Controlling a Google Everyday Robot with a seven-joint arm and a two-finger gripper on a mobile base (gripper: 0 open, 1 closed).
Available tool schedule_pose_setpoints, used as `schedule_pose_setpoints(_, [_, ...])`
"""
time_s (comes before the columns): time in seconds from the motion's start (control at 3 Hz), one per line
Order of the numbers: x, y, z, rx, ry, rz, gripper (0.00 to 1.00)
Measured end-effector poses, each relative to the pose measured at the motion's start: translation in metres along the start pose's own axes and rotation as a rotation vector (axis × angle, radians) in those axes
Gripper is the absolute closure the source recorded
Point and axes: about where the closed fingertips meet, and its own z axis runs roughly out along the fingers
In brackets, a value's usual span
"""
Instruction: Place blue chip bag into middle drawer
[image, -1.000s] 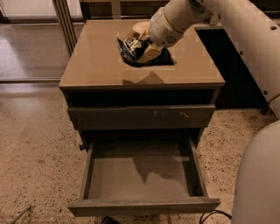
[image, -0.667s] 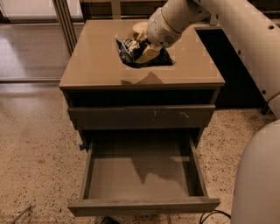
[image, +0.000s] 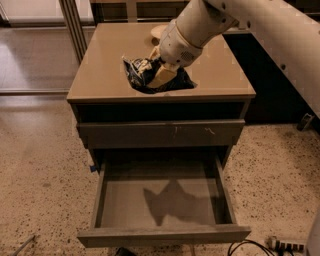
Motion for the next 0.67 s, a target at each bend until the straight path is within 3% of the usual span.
schedule_pose_setpoints(0.33, [0.0036,0.0471,0.0149,-0.07,-0.025,0.05,1.0])
schedule_pose_setpoints(0.67, [0.0036,0.0471,0.0149,-0.07,-0.025,0.05,1.0])
